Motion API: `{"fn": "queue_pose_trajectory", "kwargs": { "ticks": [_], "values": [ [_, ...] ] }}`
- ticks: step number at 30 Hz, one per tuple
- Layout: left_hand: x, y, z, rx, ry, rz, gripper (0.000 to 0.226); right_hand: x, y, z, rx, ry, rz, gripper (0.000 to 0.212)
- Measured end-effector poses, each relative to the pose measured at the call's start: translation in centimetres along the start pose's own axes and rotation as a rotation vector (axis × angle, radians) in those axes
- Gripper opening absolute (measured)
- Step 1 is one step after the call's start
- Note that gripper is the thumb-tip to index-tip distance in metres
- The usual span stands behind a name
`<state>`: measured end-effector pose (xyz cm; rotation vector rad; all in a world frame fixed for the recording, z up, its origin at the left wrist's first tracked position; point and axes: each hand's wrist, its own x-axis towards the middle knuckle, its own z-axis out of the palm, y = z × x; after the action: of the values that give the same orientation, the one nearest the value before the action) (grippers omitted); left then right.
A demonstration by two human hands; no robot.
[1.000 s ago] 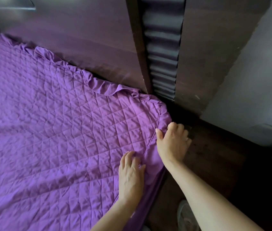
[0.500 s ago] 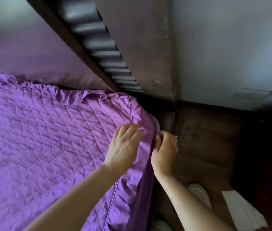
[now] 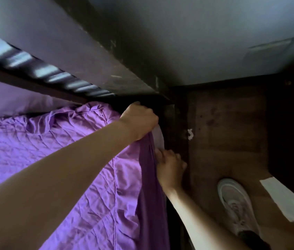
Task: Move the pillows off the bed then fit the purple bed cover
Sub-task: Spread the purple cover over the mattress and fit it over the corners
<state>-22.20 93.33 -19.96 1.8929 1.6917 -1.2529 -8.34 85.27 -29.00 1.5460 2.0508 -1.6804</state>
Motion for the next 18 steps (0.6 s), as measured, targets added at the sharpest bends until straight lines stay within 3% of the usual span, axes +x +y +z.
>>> {"fn": "queue_pose_trajectory", "kwargs": {
  "ticks": [3,6,10,14,18],
  "values": [
    [0.4,0.5,-0.4,0.087,-0.019,0.107,0.025,-0.6,0.2,0.8,0.043,0.109,-0.102,0.047],
    [0.5,0.4,-0.8,0.117,-0.032,0.153,0.025,-0.5,0.4,1.1,-0.106,0.232,-0.180,0.027],
    [0.9,0.1,-1.0,0.115,-0.048,0.163,0.024,1.2,1.2,0.0,-0.296,0.312,-0.104,0.008],
    [2.2,1.3,0.0,0.085,-0.055,0.119,0.025,2.6,2.2,-0.9,-0.275,0.285,-0.026,0.008],
    [3.9,2.7,1.1,0.081,-0.076,0.053,0.025,2.7,2.4,-1.5,0.012,0.142,0.075,0.012]
  ]
}}
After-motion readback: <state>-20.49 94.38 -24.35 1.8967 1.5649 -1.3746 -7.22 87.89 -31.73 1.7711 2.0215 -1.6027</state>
